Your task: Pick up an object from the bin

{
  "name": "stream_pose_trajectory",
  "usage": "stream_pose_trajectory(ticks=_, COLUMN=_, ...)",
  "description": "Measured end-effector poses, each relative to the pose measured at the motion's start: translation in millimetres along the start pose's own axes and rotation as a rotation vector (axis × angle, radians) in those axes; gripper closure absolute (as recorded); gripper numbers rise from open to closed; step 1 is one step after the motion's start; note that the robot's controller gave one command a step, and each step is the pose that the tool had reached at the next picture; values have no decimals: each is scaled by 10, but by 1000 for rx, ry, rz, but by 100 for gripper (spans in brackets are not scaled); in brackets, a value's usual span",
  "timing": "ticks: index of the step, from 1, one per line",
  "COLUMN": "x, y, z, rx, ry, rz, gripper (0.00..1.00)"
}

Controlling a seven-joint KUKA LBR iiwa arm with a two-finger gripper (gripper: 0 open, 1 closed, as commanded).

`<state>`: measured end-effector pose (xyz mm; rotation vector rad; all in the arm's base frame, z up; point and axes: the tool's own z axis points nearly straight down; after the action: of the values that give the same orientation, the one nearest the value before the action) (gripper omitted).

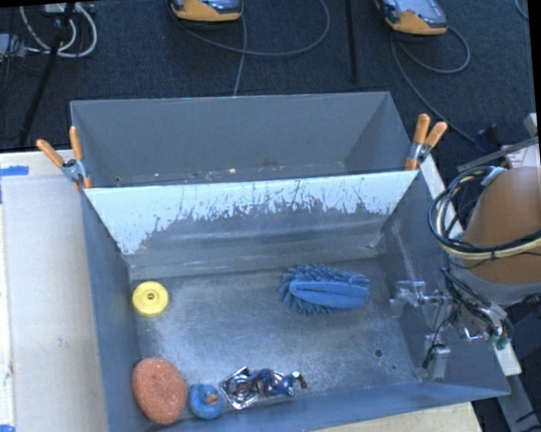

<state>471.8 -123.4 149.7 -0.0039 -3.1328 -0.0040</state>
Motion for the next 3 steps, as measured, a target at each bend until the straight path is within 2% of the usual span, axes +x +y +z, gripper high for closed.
stream_pose_trajectory(ticks=1, x=-19, y=6, z=-41, rx=2, ry=-7, rz=-5, gripper=0)
stream_pose_trajectory(ticks=2, x=-841, y=642, z=695, rx=3, ry=-18, rz=53, gripper=0)
stream_pose_trajectory(ticks=3, x=-986, y=749, z=654, rx=3, ry=-10, rz=-16, gripper=0)
